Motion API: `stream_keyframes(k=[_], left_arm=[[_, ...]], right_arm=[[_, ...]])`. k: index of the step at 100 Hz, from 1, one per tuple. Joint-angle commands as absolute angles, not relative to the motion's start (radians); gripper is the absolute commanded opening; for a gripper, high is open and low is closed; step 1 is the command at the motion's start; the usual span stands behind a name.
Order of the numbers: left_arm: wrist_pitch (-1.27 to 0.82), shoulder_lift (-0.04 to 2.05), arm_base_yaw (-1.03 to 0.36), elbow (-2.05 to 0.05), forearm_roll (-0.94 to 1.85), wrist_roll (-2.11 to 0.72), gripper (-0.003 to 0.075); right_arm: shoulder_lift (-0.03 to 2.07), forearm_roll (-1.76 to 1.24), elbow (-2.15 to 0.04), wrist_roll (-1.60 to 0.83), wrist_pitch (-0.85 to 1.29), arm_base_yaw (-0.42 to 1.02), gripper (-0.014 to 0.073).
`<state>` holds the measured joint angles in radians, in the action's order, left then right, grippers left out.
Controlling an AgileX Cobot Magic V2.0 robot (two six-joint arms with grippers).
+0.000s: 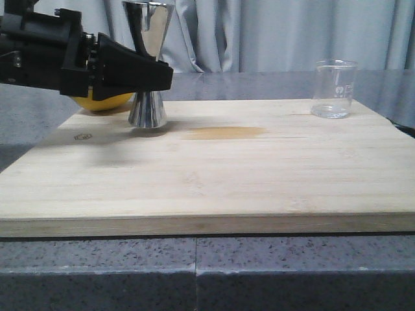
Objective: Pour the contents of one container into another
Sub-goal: 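Lower the steel jigger toward the board with the left gripper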
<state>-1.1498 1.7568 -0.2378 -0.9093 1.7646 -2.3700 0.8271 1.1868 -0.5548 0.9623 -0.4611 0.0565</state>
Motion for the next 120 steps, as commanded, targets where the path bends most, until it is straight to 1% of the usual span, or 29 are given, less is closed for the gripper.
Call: stream_keyframes(k=[1, 120], left_arm=[[-1.268, 1.716, -0.235, -0.934, 1.852, -2.367, -0.0019], [-1.258, 1.716, -0.235, -0.926, 1.821, -2.339, -0.0019]], right_arm=[[0.812, 1.164, -0.58, 0.963, -0.493, 0.056, 0.0534], [0.812, 1.164, -0.58, 0.963, -0.499, 0.056, 0.0533]])
